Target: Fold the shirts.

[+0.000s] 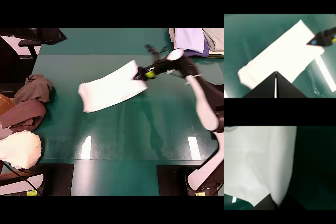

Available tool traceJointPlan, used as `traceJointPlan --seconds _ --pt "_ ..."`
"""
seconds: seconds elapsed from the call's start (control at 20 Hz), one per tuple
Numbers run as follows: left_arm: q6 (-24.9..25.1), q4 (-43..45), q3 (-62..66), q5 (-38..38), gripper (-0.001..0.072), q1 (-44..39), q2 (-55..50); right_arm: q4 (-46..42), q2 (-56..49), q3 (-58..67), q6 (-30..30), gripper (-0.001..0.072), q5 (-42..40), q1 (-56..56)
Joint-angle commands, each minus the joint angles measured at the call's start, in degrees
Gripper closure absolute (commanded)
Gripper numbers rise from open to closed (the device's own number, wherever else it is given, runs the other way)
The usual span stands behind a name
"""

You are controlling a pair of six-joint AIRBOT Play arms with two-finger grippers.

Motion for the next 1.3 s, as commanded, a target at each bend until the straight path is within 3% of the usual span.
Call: traceJointPlan --seconds 0.0,0.4,0.75,0.95,1.25 --pt "0.96 0.39 0.00 2.12 0.0684 -4.20 -0.02 -7.78 9.46 -5.60 3.56 0.0700 0.35 -13.42" --pt "0.63 0.13 0.00 5.75 0.0684 -4.68 -0.48 -10.14 24.24 -14.97 5.49 0.0700 -9.99 -45.00" --pt "-0.98 -0.92 0.00 5.44 0.0684 -4.70 -2.69 -6.71 24.46 -12.90 5.29 0.0700 -17.73 -51.23" --pt "-0.83 -1.49 0.00 5.38 0.0684 -4.68 -2.82 -7.19 24.11 -4.04 5.27 0.0700 -15.10 -51.21" --pt "-0.35 -1.49 0.00 4.35 0.0684 -4.68 -2.82 -12.79 25.16 3.80 5.35 0.0700 -2.40 -51.34"
